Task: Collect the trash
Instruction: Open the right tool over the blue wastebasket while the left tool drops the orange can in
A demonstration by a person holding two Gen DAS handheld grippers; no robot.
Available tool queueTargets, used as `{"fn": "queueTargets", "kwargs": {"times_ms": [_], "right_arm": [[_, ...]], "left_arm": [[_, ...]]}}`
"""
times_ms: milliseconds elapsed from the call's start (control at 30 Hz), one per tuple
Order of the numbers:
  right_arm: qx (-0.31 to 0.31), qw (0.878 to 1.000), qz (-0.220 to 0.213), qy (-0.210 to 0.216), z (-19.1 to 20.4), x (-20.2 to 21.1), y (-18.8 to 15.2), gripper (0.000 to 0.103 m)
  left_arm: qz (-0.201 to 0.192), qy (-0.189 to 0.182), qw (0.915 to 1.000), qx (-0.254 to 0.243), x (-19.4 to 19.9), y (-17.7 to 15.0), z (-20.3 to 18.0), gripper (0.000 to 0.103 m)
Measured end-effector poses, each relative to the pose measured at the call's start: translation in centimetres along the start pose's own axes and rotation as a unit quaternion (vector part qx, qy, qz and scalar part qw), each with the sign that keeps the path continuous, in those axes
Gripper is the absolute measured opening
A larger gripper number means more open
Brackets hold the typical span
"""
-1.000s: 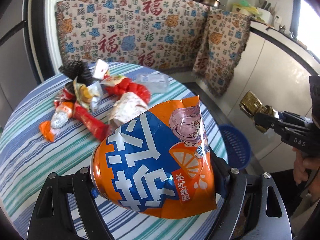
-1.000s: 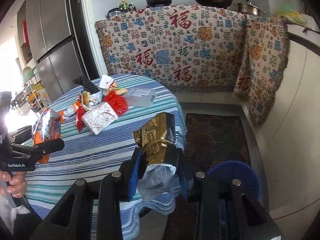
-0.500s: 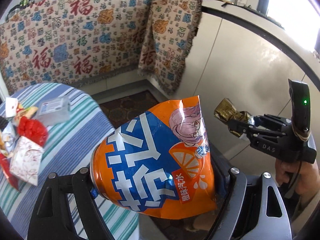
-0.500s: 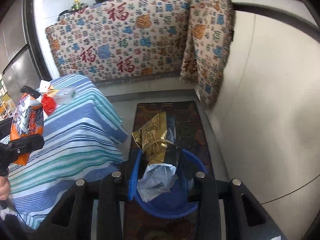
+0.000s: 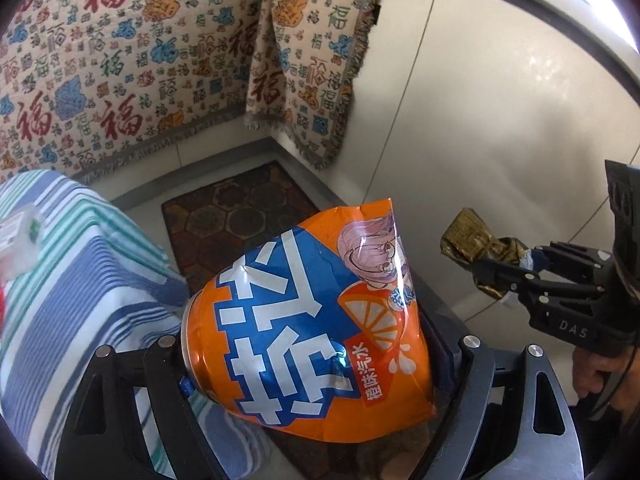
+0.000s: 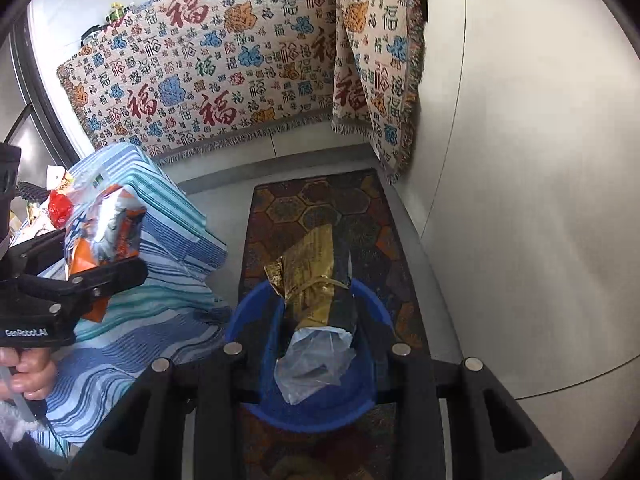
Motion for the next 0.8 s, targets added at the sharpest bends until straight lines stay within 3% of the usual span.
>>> {"fn": "queueTargets", "kwargs": {"times_ms": [500,533,600,633,800], "right_arm": [[0.015,0.999,0.049,-0.003,-1.4,-3.8,-1.9,0.036],[0.017,0.999,0.048,-0.003,-1.4,-3.9,-1.8,0.040],[0.022,0.999,0.046,-0.003,-1.3,-4.2,-1.6,0.063],[0.023,0.999,0.043,-0.004,-1.3,-4.1,-1.5,0.064],[0.016,0.999,0.025,-0.016,-1.6,-3.3,-0.5,0.064]], "left_arm": [[0.042,-0.022,0.9989,-0.005,-7.6,0.7,-2.0,0.087],[0.044,-0.028,0.9986,-0.005,-7.8,0.7,-2.0,0.088],[0.046,-0.034,0.9983,-0.002,-8.2,0.8,-2.1,0.096],[0.044,-0.036,0.9984,0.001,-8.3,0.9,-2.0,0.100],[0.040,-0.034,0.9986,0.008,-8.2,1.4,-1.9,0.100]]}}
Point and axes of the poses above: each gripper's, at about its wrist camera, not at the fingertips, and x roughly against the way its jaws point, z to its left, y to its top, the point moved 8 cm from there along -x, roughly the way its jaws point, and after that the axes turned 3 degrees about z, right-handed, at the moved point
